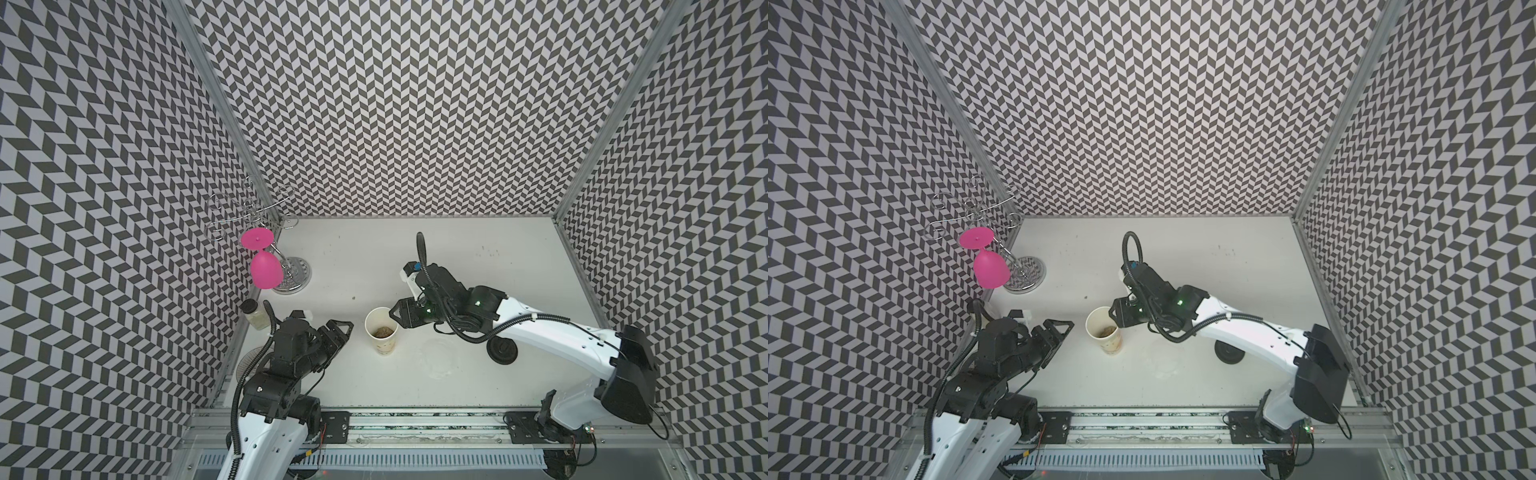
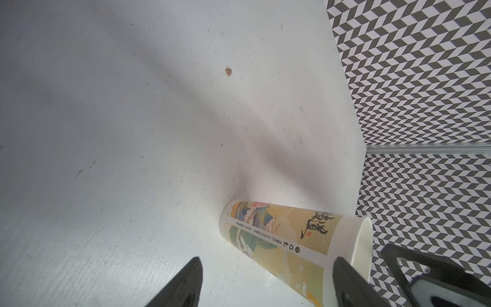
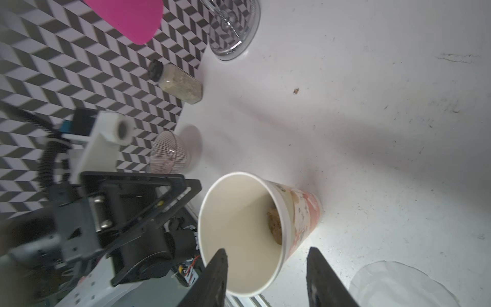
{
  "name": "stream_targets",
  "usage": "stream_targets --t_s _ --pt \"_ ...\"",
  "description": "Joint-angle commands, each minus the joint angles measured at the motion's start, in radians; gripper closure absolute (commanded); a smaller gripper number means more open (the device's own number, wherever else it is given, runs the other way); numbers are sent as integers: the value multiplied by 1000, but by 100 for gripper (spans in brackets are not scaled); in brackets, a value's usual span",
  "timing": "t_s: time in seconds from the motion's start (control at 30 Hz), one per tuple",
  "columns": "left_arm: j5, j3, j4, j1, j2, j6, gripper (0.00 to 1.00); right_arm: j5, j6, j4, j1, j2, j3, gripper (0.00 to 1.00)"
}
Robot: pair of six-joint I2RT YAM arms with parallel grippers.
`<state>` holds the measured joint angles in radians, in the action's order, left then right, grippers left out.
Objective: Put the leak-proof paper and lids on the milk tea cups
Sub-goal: Pick up the cup at the center of the board, then place the cup at the center of the board.
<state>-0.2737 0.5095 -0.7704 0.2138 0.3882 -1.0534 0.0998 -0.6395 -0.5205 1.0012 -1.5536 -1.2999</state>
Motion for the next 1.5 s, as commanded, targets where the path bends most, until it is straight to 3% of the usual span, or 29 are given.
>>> stream_targets --t_s 0.0,0.8,1.1,1.47 --pt "37 28 7 2 -15 -27 22 -93 -9 -54 30 -34 -66 53" --pt "67 45 -15 2 -20 -58 23 -270 -5 -116 62 -120 -173 95" --pt "67 37 2 2 -11 -60 23 -373 41 -120 46 -124 -211 100" --pt "65 24 10 2 -11 -60 22 -74 41 -12 -163 -107 -97 100"
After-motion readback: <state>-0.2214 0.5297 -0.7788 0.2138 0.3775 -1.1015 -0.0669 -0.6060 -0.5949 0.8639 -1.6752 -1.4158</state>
